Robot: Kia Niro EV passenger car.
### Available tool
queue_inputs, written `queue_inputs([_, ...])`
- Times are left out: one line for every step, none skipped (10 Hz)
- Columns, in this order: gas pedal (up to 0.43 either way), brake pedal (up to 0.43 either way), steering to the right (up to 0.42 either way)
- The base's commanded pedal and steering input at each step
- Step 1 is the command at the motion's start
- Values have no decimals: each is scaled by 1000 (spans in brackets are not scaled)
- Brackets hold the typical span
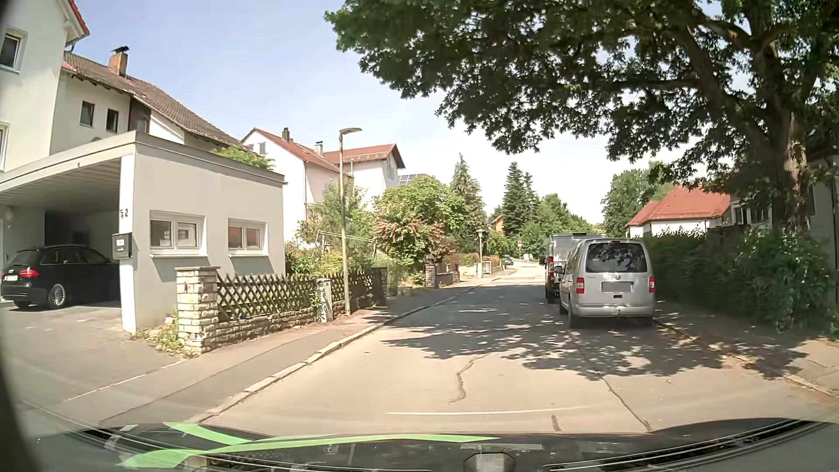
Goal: Follow the waypoints while adhering to traffic rules and regulations
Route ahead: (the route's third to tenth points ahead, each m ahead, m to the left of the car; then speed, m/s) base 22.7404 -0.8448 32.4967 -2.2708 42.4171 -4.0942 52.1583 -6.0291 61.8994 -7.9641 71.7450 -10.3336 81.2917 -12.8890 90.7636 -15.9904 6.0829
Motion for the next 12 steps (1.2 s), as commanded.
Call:
queue_inputs([39, 0, 17])
queue_inputs([39, 0, 21])
queue_inputs([39, 0, 23])
queue_inputs([39, 0, 23])
queue_inputs([39, 0, 24])
queue_inputs([39, 0, 25])
queue_inputs([39, 0, 25])
queue_inputs([39, 0, 27])
queue_inputs([39, 0, 28])
queue_inputs([39, 0, 29])
queue_inputs([39, 0, 29])
queue_inputs([39, 0, 29])
